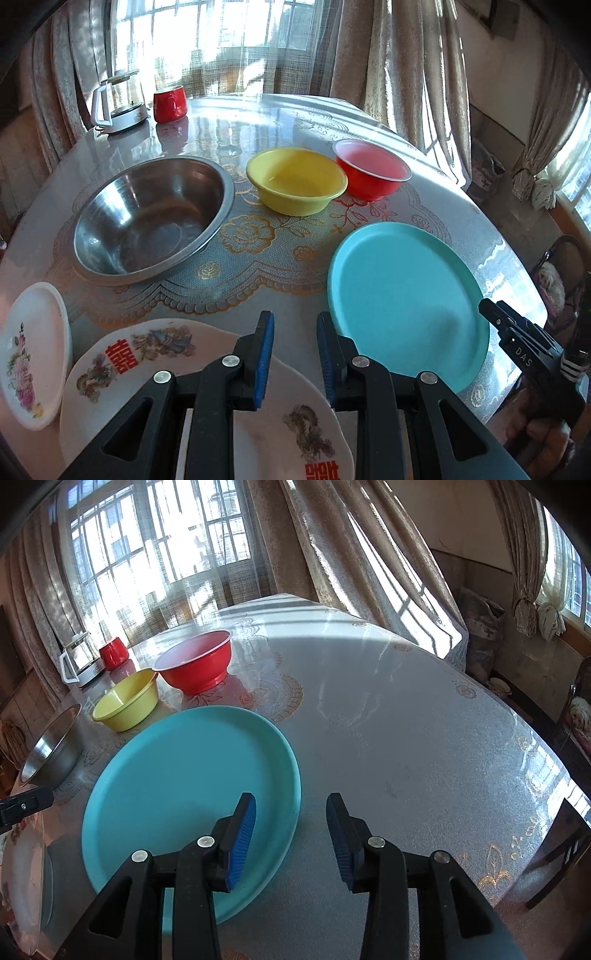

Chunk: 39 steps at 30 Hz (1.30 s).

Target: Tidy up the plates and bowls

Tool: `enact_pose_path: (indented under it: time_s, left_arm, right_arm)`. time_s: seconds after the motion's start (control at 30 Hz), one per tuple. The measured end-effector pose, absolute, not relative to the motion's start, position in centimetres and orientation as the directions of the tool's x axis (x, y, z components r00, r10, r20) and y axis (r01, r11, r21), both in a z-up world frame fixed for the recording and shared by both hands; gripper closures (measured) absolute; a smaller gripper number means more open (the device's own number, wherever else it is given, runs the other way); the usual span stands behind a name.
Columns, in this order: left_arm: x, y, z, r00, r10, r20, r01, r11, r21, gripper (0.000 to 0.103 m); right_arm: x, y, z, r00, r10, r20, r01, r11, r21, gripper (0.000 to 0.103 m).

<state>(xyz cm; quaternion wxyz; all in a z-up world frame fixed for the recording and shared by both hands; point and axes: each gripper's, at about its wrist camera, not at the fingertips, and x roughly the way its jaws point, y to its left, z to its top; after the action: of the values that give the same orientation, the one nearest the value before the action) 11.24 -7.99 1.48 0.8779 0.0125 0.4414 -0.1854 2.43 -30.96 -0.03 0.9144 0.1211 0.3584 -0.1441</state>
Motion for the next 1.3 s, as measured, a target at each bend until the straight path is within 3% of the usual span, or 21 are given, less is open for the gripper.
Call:
enact_pose_path:
  time_s: [0.2,0.37,0.9,1.3]
  left_arm:
    - [8.0,-2.8,2.7,0.636,-0.299,-0.712,0.265,0.951,-0.162,0.079]
    - [5.9,1.2,3.2,0.689,-0.279,-0.668,0.211,0.960,-0.183,0.079]
    - [3.6,16.5,0.8,0.751,-0.091,-0.654,-0.141,0.945,-0.294,0.079]
    - [4.3,20.6,-0.3,0.757,-0.020,-0.653,-0.232,0.926,-0.299,0.079]
  right_arm:
    - [1.5,-29.6,1.5,0.750,-0.154,-0.643,0.303,0.945,0.127,0.063]
    - [1.9,-26.9,2.4,0.776,-0.016,-0.630,0.168,0.969,0.182,0.063]
    - [7.5,-12.6,4.4,0.658,0.419,-0.625,-0.260,0.906,0.334,0.062]
    - [11.3,-1.3,3.5,0.509,0.529,-0.679,-0.443,0.837,0.321,0.062]
